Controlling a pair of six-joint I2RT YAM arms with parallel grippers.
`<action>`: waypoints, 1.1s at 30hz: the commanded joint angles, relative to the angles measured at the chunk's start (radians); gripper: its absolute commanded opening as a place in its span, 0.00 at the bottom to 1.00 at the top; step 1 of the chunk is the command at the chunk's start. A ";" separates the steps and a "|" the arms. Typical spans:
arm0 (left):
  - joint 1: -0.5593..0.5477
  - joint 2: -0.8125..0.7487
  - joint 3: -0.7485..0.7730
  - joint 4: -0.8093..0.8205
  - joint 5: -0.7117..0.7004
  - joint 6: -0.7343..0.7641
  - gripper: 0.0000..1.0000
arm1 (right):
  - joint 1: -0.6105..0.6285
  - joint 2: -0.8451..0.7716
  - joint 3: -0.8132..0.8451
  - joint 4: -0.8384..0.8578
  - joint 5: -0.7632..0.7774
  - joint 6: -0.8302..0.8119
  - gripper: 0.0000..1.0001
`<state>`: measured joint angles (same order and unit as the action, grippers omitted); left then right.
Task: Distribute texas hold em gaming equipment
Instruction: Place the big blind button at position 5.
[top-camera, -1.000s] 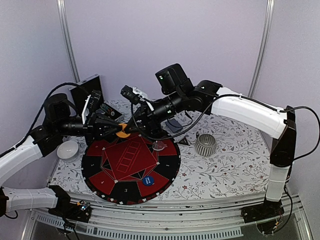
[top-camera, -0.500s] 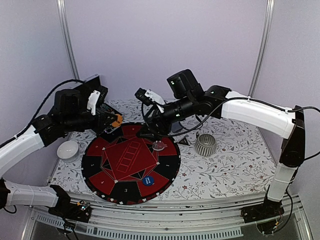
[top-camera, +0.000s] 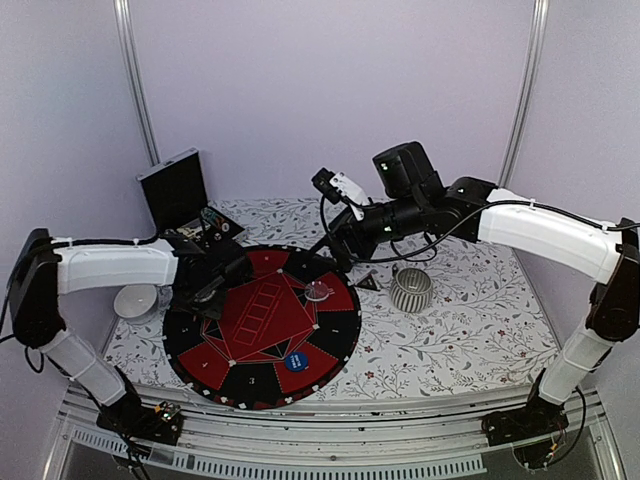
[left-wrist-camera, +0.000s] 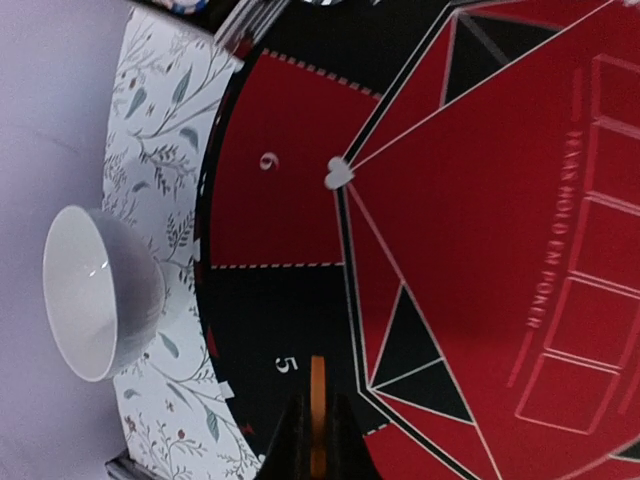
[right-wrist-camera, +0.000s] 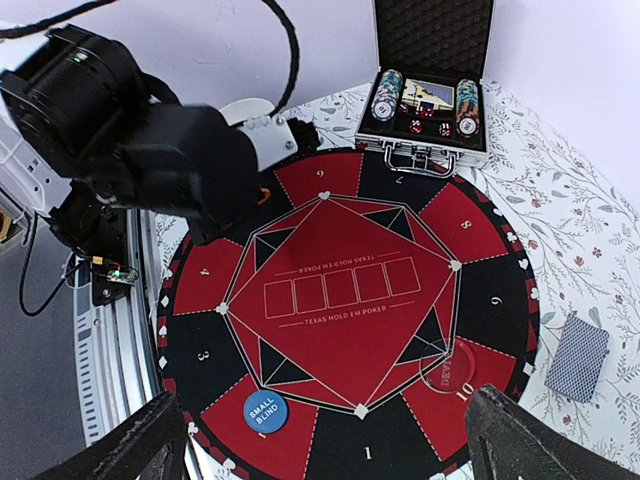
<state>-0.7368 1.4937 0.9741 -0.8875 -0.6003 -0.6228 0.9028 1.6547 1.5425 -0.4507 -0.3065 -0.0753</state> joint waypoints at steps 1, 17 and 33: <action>-0.031 0.171 0.031 -0.202 -0.112 -0.223 0.00 | 0.002 -0.056 -0.045 0.026 0.012 0.004 0.99; -0.031 0.301 -0.062 -0.087 -0.112 -0.266 0.00 | 0.000 -0.092 -0.077 0.026 -0.023 -0.026 0.99; -0.034 0.282 -0.071 0.037 0.062 -0.128 0.09 | -0.001 -0.091 -0.074 0.023 -0.011 -0.020 0.99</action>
<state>-0.7650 1.7741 0.9154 -0.9703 -0.6914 -0.7788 0.9028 1.5829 1.4757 -0.4400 -0.3233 -0.0944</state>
